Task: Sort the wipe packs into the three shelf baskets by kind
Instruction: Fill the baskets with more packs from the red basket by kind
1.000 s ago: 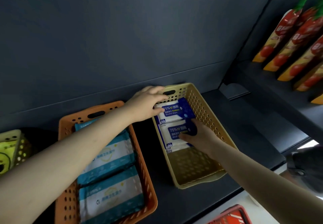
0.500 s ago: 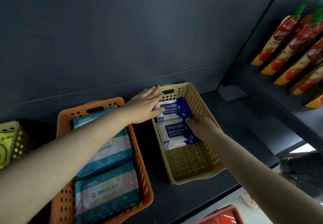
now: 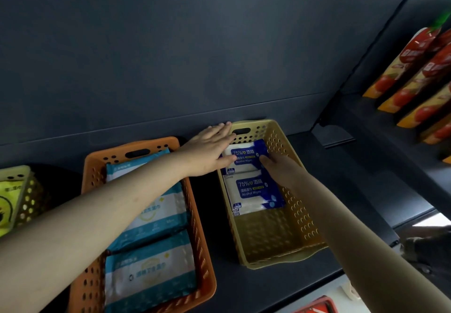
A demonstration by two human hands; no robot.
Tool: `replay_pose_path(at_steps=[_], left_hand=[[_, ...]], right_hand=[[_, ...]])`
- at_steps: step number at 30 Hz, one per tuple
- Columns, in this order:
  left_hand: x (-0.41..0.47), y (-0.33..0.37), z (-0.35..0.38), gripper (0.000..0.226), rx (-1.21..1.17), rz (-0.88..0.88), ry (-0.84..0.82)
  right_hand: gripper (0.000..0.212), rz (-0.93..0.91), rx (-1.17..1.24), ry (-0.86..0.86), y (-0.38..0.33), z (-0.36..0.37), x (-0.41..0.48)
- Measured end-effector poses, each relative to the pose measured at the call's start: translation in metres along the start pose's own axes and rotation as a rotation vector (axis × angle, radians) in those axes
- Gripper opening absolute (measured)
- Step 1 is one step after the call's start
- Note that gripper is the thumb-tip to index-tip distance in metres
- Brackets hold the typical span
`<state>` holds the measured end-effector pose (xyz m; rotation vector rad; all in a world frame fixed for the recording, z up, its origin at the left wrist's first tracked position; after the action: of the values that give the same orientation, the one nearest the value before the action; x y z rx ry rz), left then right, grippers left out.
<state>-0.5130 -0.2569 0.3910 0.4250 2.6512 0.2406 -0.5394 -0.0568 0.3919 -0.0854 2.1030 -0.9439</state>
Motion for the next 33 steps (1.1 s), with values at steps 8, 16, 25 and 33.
replay_pose_path(at_steps=[8, 16, 25, 33], left_hand=[[-0.001, 0.001, -0.001, 0.067, -0.008, -0.001, 0.002], [-0.003, 0.003, -0.002, 0.068, -0.02, -0.008, -0.013], [-0.005, 0.003, -0.003, 0.067, -0.015, -0.012, -0.031], [-0.004, 0.003, -0.003, 0.067, -0.011, -0.02, -0.025]], right_hand=[[0.031, 0.048, -0.056, 0.074, -0.003, 0.011, 0.023], [0.036, 0.058, 0.208, -0.093, -0.006, 0.014, 0.028], [0.023, 0.097, 0.316, -0.115, 0.001, 0.002, 0.013], [0.034, 0.035, 0.251, -0.061, 0.008, 0.016, 0.005]])
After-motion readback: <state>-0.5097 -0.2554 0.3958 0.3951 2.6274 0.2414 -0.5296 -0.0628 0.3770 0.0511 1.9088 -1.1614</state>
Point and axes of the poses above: each hand's wrist, its own x-axis towards the middle knuckle, its own z-axis out of the palm, y = z × x, the point moved 2 cm from there along x, towards the middle knuckle, and after that the axes turned 13 degrees about -y, right-handed, at the moved point
